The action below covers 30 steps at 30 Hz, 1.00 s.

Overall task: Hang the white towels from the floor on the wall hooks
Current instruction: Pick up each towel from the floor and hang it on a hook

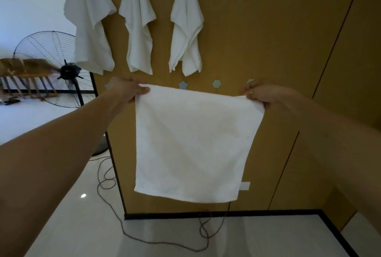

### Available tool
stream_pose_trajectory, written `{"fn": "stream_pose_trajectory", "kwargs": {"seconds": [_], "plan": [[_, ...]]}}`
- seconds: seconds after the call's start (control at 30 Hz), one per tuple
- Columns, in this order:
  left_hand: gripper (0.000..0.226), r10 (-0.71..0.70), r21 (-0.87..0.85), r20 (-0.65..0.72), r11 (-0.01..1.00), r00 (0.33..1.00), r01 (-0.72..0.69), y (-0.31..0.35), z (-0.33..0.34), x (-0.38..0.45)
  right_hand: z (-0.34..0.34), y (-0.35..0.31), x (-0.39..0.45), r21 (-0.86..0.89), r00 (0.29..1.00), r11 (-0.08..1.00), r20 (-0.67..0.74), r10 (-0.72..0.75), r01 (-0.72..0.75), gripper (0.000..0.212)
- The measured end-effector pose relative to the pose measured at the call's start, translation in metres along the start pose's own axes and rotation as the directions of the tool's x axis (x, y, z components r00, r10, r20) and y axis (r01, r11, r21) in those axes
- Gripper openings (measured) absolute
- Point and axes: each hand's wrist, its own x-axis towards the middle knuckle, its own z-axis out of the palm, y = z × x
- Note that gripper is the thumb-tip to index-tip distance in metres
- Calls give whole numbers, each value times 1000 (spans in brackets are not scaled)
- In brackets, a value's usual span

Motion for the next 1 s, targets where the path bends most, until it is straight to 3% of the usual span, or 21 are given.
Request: {"fn": "stream_pose_trajectory", "kwargs": {"seconds": [0.13,0.2,0.3,0.4,0.6,0.73,0.87,1.0], "plan": [[36,57,94,-94,994,994,-48,12,27,-3,-17,9,27,23,996,996,29,-88,87,3],[31,121,194,-157,977,980,-89,21,43,-6,-33,12,38,37,978,982,87,-189,187,14],[27,215,312,-215,939,952,-142,37,70,-10,-58,13,55,-156,949,946,186,-254,284,49],[24,267,354,-250,920,931,-169,50,96,-11,-79,19,78,-239,956,926,70,-284,293,62],[20,390,454,-328,864,860,-219,77,146,-1,-119,24,102,-172,916,917,-118,-383,361,48],[17,478,480,-284,821,831,-308,103,175,11,-148,21,115,-335,826,842,-241,-510,422,35],[9,615,513,-143,716,775,-473,130,198,23,-177,10,128,-229,831,862,-245,-500,452,23],[23,748,633,-6,517,664,-577,157,216,37,-194,-3,146,-114,759,819,-323,-566,562,24]]}}
